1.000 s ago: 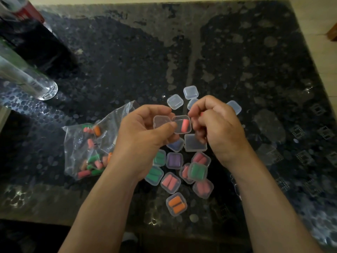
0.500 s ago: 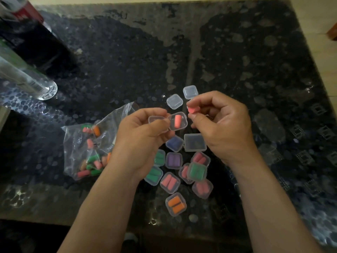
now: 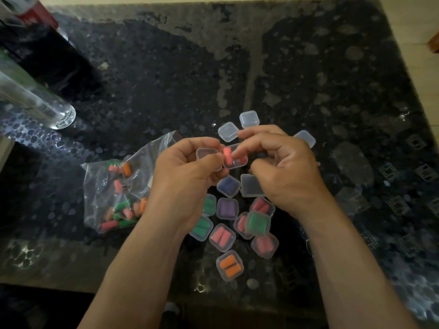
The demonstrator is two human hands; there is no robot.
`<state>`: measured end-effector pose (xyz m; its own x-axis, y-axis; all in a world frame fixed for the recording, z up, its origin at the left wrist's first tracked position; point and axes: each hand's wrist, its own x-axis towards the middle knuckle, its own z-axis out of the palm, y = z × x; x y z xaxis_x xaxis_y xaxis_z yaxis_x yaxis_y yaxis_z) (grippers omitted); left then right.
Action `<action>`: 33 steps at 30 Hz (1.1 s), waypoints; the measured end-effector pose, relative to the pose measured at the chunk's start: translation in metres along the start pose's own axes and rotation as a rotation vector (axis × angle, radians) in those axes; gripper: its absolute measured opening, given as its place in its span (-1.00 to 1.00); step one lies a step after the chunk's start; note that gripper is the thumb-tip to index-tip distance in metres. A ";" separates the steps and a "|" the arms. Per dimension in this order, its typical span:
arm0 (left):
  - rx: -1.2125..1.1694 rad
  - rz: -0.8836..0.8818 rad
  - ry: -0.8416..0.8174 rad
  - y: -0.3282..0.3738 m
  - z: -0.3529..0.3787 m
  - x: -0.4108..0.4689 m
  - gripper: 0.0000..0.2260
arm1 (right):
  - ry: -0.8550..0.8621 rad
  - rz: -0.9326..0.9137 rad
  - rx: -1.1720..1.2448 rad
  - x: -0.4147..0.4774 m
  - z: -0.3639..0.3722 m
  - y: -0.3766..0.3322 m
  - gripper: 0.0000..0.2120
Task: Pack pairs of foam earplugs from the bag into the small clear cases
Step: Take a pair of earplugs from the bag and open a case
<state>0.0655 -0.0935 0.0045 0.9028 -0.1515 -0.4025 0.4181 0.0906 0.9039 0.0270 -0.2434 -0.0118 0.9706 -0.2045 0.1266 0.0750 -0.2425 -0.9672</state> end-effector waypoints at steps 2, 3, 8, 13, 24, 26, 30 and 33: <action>0.008 0.007 0.006 0.000 -0.001 0.000 -0.81 | 0.016 0.082 0.094 0.000 -0.001 -0.002 -0.62; 0.018 0.009 0.010 0.000 -0.001 0.001 -0.81 | 0.019 0.138 0.134 0.001 -0.002 -0.003 -0.63; 0.077 0.042 -0.021 0.001 0.000 -0.002 -0.82 | 0.025 0.324 0.143 0.001 -0.003 -0.002 -0.79; -0.043 -0.021 -0.048 0.005 0.002 -0.002 -0.77 | 0.052 0.348 0.156 0.002 -0.004 -0.004 -0.80; 0.202 0.092 -0.092 -0.003 0.002 -0.005 -0.75 | -0.046 0.496 0.446 0.003 -0.003 -0.011 -0.76; 0.199 0.102 -0.079 -0.003 0.002 -0.004 -0.77 | -0.076 0.477 0.410 0.001 -0.003 -0.009 -0.80; 0.146 0.052 -0.108 -0.002 -0.004 -0.002 -0.76 | -0.131 0.449 0.373 0.000 -0.007 -0.008 -0.85; 0.136 0.040 -0.122 0.001 -0.005 -0.002 -0.71 | -0.119 0.423 0.317 -0.001 -0.007 -0.008 -0.88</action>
<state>0.0642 -0.0885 0.0056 0.8962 -0.2694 -0.3524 0.3569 -0.0338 0.9335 0.0240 -0.2485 -0.0028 0.9489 -0.1088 -0.2962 -0.2805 0.1390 -0.9497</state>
